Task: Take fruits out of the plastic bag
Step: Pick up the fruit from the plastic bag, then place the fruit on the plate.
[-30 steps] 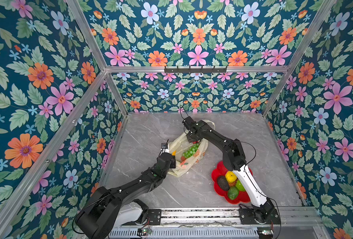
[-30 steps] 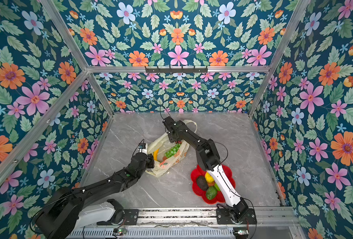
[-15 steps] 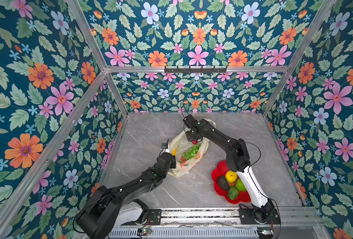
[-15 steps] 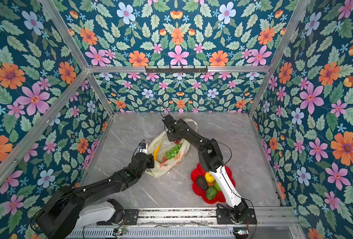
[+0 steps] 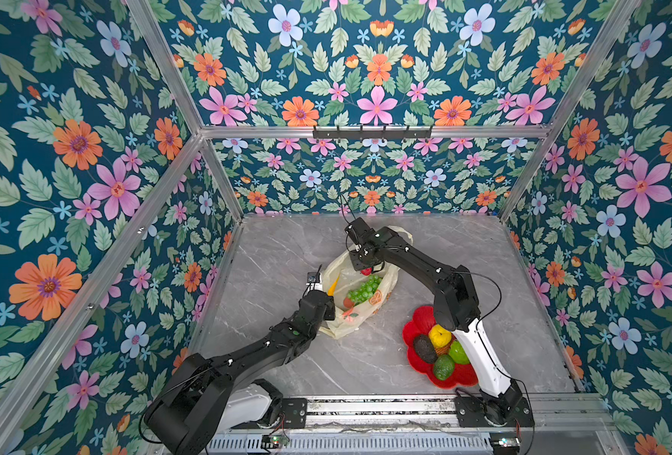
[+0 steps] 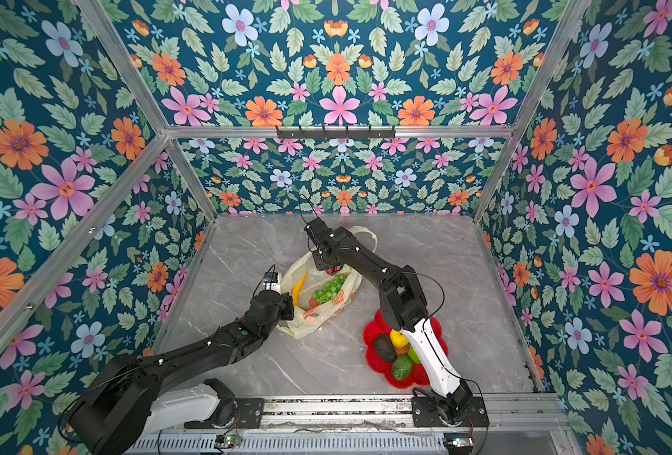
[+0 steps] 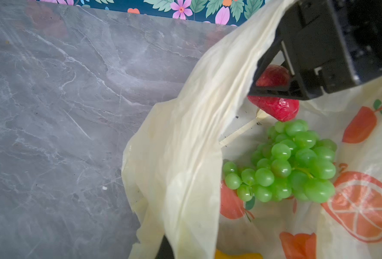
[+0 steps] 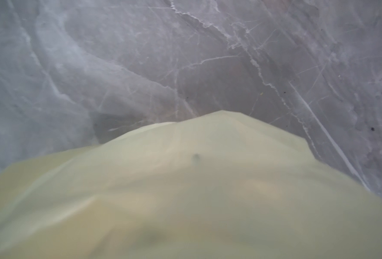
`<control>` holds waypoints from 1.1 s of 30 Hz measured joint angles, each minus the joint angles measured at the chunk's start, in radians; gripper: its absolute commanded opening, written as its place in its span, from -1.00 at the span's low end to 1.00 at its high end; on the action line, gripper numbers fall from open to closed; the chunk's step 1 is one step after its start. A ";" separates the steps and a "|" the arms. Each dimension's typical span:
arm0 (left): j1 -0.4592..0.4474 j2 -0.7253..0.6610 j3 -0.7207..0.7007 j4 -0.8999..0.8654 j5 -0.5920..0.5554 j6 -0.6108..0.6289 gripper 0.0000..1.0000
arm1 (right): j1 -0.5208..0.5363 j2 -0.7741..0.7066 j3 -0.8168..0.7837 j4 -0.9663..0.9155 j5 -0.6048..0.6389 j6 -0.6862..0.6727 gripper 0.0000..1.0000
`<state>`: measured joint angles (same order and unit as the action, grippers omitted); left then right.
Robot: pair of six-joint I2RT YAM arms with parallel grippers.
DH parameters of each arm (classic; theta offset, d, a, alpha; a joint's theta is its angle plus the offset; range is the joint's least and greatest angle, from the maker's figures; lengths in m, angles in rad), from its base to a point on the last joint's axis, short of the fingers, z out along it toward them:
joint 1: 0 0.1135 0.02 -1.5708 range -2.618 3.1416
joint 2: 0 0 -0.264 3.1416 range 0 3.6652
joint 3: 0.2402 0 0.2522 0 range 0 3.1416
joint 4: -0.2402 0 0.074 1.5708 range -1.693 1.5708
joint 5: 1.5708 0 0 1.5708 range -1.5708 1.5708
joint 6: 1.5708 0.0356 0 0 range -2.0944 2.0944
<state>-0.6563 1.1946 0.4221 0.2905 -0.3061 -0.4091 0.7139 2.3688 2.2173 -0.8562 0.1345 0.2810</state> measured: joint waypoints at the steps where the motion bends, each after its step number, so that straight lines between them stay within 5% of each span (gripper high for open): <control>1: 0.000 0.002 0.001 0.000 -0.001 0.000 -0.85 | 0.004 -0.016 -0.014 0.006 -0.003 0.000 -0.04; 16: 0.000 0.006 0.002 -0.003 -0.010 0.000 -0.85 | 0.026 -0.229 -0.300 0.169 -0.074 0.005 -0.06; 33: 0.000 0.022 0.002 -0.006 -0.014 0.008 -0.85 | 0.091 -0.978 -1.073 0.401 0.012 0.119 -0.10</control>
<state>-0.6563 1.2167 0.4240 0.2848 -0.3202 -0.4011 0.8047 1.3903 1.1442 -0.4549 0.1467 0.4000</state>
